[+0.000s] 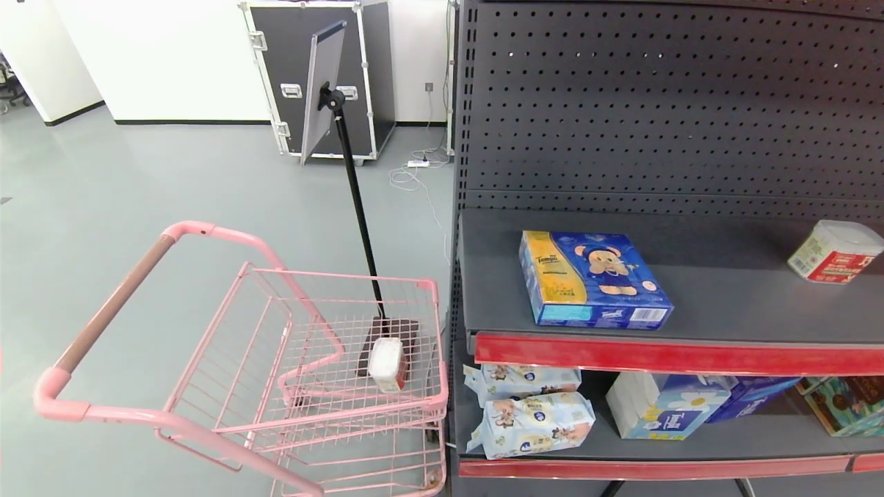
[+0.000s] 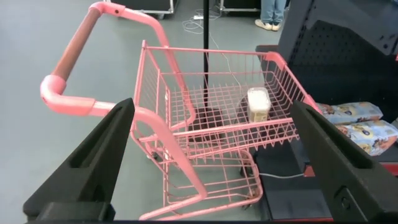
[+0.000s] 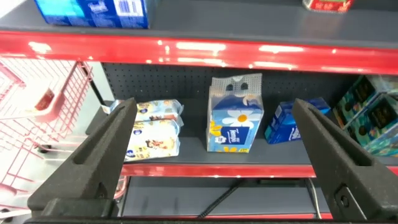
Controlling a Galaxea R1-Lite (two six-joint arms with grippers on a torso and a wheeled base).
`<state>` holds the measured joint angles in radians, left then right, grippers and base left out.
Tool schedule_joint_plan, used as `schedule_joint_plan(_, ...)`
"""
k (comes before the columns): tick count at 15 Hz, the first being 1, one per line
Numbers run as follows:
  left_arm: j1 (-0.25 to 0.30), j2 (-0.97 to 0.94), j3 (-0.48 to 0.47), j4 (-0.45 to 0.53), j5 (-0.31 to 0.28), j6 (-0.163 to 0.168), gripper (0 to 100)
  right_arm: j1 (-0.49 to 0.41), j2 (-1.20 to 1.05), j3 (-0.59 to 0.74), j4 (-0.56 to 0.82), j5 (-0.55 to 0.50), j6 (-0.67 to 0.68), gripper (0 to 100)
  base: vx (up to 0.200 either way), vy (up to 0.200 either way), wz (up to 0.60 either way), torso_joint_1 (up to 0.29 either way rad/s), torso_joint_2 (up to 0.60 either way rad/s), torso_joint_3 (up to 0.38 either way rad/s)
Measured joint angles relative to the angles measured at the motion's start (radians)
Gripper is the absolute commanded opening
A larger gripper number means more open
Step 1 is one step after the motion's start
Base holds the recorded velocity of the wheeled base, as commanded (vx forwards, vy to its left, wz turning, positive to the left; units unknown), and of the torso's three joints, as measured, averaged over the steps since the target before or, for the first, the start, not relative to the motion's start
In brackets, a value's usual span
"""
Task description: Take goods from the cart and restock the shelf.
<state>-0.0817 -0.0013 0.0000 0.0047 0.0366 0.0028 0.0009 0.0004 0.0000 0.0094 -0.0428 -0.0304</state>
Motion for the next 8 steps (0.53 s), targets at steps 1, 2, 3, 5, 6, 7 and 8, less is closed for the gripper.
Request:
schedule_joint_plan(1, 0.0, 0.0, 0.0, 0.0, 0.0, 0.0, 100, 0.001, 0.0, 0.0, 0.0, 0.0, 0.0, 100, 0.0, 0.0, 0.0, -0.144, 0.33, 0.203)
schedule_joint_plan(2, 0.0, 0.0, 0.0, 0.0, 0.0, 0.0, 100, 0.0, 0.0, 0.0, 0.0, 0.0, 0.0, 100, 0.0, 0.0, 0.0, -0.134, 0.35, 0.207)
schedule_joint_plan(3, 0.0, 0.0, 0.0, 0.0, 0.0, 0.0, 100, 0.0, 0.0, 0.0, 0.0, 0.0, 0.0, 100, 0.0, 0.0, 0.0, -0.139, 0.34, 0.203)
schedule_joint_plan(5, 0.0, 0.0, 0.0, 0.0, 0.0, 0.0, 100, 0.001, 0.0, 0.0, 0.0, 0.0, 0.001, 100, 0.0, 0.0, 0.0, -0.139, 0.35, 0.21)
schedule_joint_plan(6, 0.0, 0.0, 0.0, 0.0, 0.0, 0.0, 100, 0.0, 0.0, 0.0, 0.0, -0.001, 0.003, 100, 0.0, 0.0, 0.0, -0.124, 0.37, 0.227)
schedule_joint_plan(7, 0.0, 0.0, 0.0, 0.0, 0.0, 0.0, 100, 0.0, 0.0, 0.0, 0.0, -0.004, 0.005, 100, 0.0, 0.0, 0.0, -0.139, 0.36, 0.237)
schedule_joint_plan(8, 0.001, 0.0, 0.0, 0.0, 0.0, 0.0, 100, 0.0, 0.0, 0.0, 0.0, -0.004, 0.007, 100, 0.0, 0.0, 0.0, -0.134, 0.38, 0.227)
